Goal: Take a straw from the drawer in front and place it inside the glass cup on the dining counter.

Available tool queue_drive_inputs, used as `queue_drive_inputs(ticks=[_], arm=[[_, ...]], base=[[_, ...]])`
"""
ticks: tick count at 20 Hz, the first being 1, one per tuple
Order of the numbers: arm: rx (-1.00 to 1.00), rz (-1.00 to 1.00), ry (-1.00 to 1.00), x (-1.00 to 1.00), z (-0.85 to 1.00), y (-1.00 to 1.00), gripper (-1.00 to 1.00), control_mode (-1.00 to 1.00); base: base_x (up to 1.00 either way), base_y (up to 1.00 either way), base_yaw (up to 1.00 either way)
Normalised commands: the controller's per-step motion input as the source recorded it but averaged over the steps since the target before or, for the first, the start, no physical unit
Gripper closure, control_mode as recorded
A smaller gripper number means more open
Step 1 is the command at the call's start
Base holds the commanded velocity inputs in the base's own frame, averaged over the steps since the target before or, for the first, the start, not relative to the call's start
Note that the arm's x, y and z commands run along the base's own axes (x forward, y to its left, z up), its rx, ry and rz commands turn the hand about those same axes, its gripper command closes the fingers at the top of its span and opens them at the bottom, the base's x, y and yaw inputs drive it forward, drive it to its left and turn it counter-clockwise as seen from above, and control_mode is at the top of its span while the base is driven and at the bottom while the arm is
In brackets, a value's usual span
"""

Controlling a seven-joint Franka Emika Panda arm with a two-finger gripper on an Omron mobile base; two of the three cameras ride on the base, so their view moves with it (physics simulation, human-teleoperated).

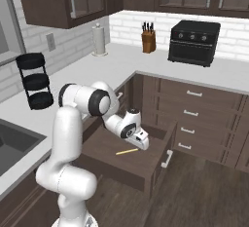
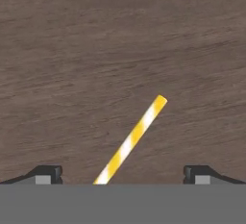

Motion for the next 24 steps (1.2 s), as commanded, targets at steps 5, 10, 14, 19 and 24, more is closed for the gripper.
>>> queue_drive_inputs(ticks=[5, 10, 14, 19, 24], arm=[[-0.03, -0.05, 0.00, 0.01, -0.45, -0.12, -1.00, -1.00], [-0.01, -0.03, 0.00, 0.12, -0.35, -0.09, -1.00, -1.00], [0.00, -0.01, 0.00, 0.10, -0.31, 0.00, 1.00, -1.00], [0.00, -0.02, 0.00, 0.01, -0.29, 0.00, 1.00, -1.00], [0.00, -0.03, 0.00, 0.00, -0.26, -0.03, 1.00, -1.00]], base=[[0.00, 0.00, 0.00], [0.00, 0.00, 0.00], [0.00, 0.00, 0.00], [0.00, 0.00, 0.00], [0.00, 0.00, 0.00]])
